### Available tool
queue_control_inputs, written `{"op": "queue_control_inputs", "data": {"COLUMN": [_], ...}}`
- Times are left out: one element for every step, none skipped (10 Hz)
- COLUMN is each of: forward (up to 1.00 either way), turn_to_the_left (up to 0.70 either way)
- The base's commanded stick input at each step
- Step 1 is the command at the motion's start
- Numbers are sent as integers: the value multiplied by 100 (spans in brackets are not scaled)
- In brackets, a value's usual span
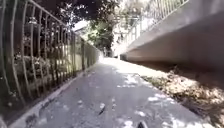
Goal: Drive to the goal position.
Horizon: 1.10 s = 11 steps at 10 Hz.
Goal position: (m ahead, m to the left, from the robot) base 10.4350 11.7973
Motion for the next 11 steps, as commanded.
{"op": "queue_control_inputs", "data": {"forward": [50, 50, 50, 50, 50, 50, 50, 50, 50, 50, 50], "turn_to_the_left": [0, 0, 0, 0, 0, 0, 0, 0, 0, 0, 0]}}
